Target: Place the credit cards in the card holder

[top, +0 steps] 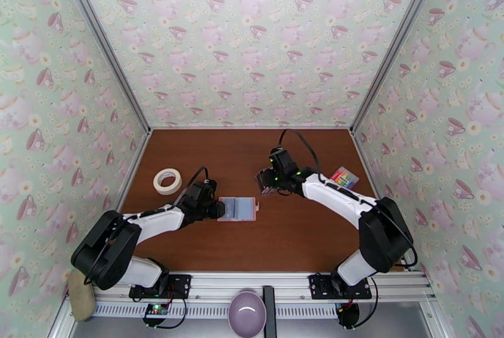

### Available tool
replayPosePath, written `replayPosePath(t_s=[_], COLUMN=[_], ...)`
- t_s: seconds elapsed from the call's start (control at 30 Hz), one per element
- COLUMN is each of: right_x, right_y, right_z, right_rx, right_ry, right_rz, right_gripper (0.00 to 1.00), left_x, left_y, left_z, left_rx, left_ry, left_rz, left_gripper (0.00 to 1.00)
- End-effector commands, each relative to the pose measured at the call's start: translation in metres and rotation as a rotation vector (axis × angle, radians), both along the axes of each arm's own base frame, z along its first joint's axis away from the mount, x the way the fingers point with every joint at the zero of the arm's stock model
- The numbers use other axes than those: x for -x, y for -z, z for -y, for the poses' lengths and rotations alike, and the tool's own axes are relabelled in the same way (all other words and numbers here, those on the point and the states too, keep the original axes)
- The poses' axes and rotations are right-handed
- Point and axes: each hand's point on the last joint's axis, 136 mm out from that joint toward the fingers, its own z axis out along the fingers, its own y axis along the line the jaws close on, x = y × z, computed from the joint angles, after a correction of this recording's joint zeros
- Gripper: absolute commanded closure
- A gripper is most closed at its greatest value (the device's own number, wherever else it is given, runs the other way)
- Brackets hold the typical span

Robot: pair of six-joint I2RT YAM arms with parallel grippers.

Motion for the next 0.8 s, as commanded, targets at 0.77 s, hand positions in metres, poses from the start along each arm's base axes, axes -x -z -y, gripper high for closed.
replayPosePath(t_s=[0.77], right_x=[-0.042], right_y=[0.031], right_z=[0.058], right_rx=[0.204], right_ry=[0.017], right_rz=[-0.074], right_gripper=[0.47], left_x=[-0.008], left_y=[0.008], left_z=[-0.004], left_rx=[0.005], left_ry=[-0.023], left_rz=[-0.039], left_gripper=[0.56])
